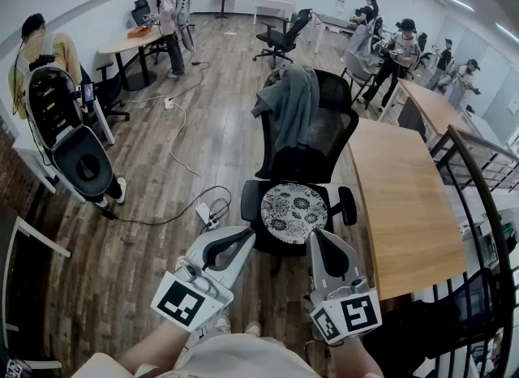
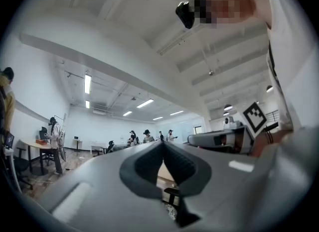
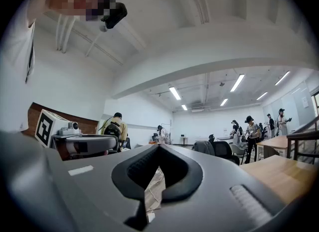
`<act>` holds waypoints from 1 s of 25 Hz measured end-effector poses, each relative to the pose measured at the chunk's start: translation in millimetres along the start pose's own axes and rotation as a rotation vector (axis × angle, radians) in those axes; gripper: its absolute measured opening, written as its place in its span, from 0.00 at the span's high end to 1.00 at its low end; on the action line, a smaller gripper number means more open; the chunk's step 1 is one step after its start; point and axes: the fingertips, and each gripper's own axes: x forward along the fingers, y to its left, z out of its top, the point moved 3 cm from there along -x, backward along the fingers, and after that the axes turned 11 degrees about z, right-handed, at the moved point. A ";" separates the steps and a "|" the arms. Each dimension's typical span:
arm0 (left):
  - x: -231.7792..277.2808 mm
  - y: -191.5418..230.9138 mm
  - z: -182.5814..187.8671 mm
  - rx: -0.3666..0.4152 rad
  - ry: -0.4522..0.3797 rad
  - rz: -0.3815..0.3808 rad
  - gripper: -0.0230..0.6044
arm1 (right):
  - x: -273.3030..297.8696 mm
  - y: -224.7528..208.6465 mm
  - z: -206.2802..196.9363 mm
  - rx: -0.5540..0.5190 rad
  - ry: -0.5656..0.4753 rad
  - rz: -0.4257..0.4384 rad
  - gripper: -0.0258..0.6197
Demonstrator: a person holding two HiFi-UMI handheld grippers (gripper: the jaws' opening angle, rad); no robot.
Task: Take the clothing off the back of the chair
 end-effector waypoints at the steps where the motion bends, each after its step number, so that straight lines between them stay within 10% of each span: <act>1: 1.8 0.4 -0.4 0.004 0.001 0.002 0.96 | 0.1 -1.6 -0.7 0.002 0.000 0.000 0.96; 25: 30.4 -7.4 -17.9 0.074 0.002 0.048 0.96 | -4.7 -25.1 -13.5 -0.050 -0.021 -0.002 0.96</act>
